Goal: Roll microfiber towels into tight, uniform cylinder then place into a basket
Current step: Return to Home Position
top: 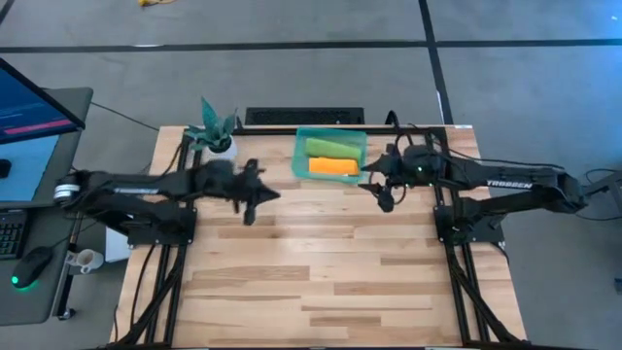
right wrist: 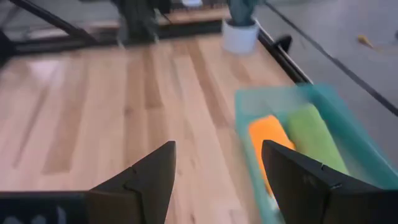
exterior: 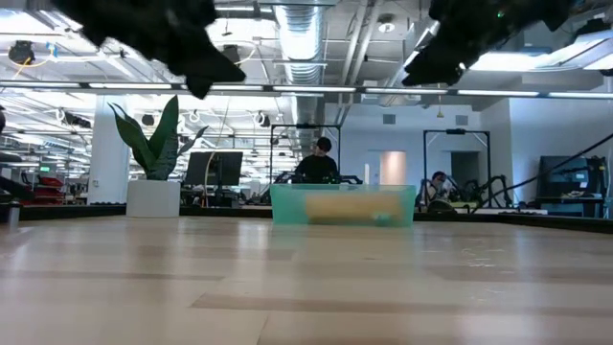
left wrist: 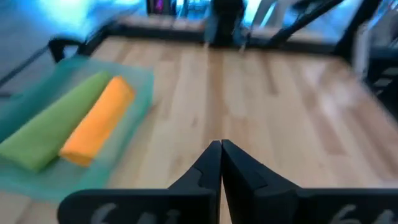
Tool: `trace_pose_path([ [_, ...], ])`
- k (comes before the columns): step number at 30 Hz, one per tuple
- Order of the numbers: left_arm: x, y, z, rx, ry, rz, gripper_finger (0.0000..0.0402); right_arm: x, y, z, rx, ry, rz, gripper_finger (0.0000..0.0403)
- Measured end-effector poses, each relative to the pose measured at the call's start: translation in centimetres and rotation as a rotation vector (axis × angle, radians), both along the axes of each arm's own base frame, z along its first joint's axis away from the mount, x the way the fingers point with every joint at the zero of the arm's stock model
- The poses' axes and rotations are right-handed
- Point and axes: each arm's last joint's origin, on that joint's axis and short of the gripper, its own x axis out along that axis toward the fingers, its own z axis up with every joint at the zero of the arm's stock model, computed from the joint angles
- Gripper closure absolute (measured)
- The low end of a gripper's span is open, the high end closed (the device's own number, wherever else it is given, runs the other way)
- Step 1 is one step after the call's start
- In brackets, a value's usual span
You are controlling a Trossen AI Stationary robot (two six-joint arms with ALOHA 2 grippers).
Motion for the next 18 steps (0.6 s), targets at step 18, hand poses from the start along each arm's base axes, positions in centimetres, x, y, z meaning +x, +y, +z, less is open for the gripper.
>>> trace_pose_path([
  [18, -9.5, -4.5, -5.8, -0.06, -0.263, 0.045, 0.0401, -5.6, 2.2, 1.1, -0.099, -0.251, 0.08, 0.0143],
])
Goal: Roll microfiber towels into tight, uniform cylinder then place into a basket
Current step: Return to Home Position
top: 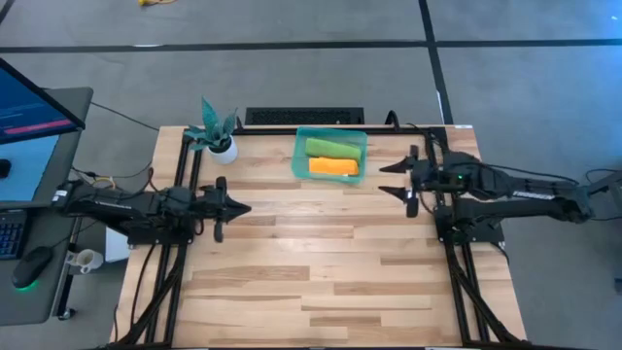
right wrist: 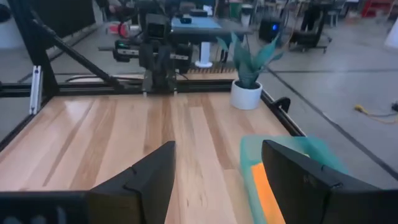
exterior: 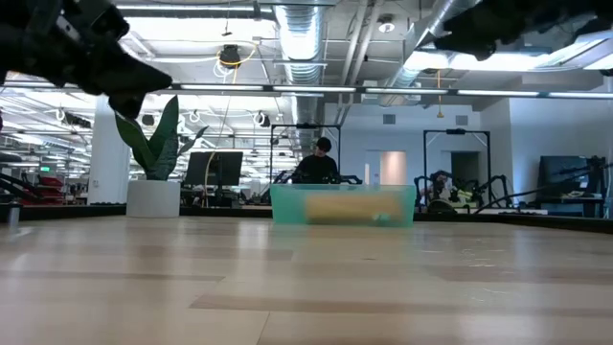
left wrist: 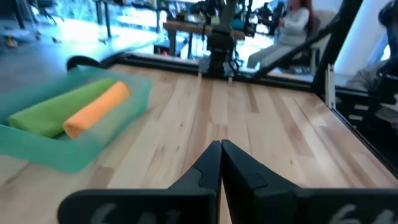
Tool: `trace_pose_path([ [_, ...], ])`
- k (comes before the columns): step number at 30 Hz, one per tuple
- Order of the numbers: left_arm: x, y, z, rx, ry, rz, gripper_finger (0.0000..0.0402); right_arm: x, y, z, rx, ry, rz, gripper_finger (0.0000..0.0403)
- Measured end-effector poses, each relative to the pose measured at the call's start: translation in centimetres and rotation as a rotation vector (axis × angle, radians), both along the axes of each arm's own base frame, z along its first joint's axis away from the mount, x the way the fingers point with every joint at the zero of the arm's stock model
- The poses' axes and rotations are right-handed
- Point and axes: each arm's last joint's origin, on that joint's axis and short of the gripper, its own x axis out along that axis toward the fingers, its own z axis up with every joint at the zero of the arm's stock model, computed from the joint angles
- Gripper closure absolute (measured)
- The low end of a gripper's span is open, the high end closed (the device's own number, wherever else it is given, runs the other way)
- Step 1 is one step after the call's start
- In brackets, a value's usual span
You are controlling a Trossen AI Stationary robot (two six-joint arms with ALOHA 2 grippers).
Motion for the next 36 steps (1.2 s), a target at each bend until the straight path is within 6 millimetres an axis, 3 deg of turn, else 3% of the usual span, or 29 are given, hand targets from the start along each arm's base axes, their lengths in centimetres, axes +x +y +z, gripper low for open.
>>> trace_pose_path([
  [7, -1.6, 0.2, -1.9, 0.007, -0.082, 0.032, 0.0401, -2.2, 0.3, -4.6, 0.001, -0.123, -0.004, 0.0143],
  [13, -2.7, 0.3, -1.9, -0.001, -0.175, 0.023, 0.0401, -3.7, 0.0, -7.2, -0.075, -0.253, -0.093, 0.0143],
  [21, -2.8, 0.5, -1.7, 0.127, -0.182, 0.088, 0.0401, -4.5, -0.2, -12.2, 0.032, -0.213, -0.151, 0.0143],
  [25, -2.8, 0.6, -1.7, 0.14, -0.184, 0.118, 0.0401, -4.5, -0.1, -12.7, 0.109, -0.184, -0.15, 0.0143],
  [31, -2.8, 0.5, -1.7, 0.139, -0.181, 0.11, 0.0401, -4.5, -0.1, -12.6, 0.06, -0.18, -0.14, 0.0143],
  [36, -2.8, 0.5, -1.7, 0.155, -0.177, 0.107, 0.0401, -4.4, -0.1, -12.5, 0.117, -0.203, -0.144, 0.0143],
])
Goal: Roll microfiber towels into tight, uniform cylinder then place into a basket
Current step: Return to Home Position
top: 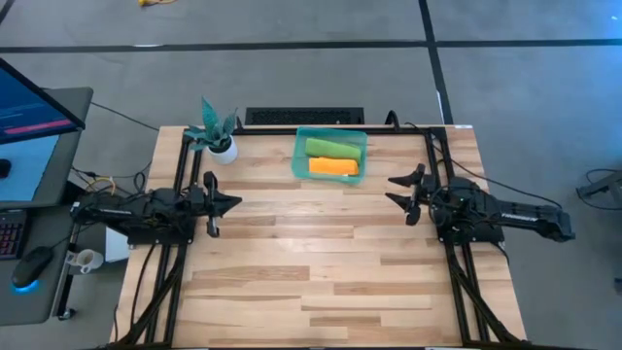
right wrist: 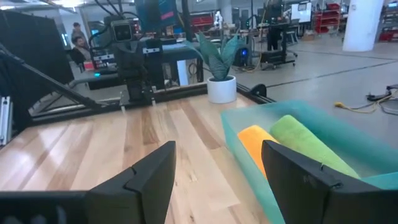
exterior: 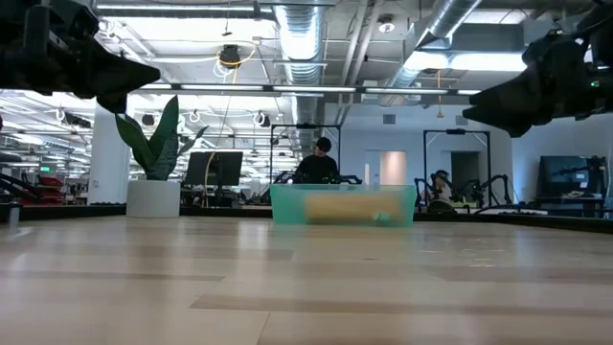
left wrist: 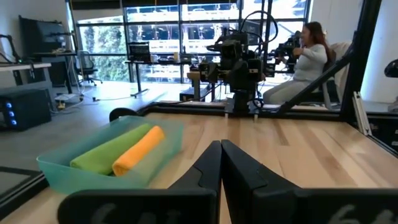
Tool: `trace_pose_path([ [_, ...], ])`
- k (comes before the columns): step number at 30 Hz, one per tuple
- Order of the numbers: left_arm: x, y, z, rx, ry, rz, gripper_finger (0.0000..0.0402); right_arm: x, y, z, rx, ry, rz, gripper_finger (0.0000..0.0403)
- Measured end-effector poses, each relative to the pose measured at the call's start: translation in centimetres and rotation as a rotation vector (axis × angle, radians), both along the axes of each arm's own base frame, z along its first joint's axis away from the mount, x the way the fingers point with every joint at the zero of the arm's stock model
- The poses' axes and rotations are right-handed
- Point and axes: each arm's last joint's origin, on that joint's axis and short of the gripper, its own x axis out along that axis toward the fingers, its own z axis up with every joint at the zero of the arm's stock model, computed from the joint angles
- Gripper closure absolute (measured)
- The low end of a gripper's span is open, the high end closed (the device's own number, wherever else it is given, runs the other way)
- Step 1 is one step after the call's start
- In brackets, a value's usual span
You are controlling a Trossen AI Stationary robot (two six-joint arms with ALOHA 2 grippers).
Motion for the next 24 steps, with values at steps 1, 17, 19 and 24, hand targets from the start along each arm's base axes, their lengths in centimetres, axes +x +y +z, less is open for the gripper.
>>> trace_pose_path([
  [1, 0.0, 0.0, 0.0, 0.001, 0.0, 0.0, 0.0401, 0.0, 0.0, 0.0, 0.0, 0.0, 0.0, 0.0143],
  [17, 0.0, -0.01, -0.03, 0.0, 0.003, -0.003, 0.0402, 0.0, 0.01, -0.07, 0.002, 0.005, 0.001, 0.0143],
  [19, 0.0, -0.01, -0.03, 0.0, 0.003, -0.003, 0.0402, 0.0, 0.0, -0.07, 0.002, 0.005, 0.001, 0.0143],
  [24, 0.0, -0.01, -0.03, -0.007, 0.002, -0.004, 0.0402, 0.0, 0.0, -0.09, 0.003, 0.007, 0.001, 0.0143],
])
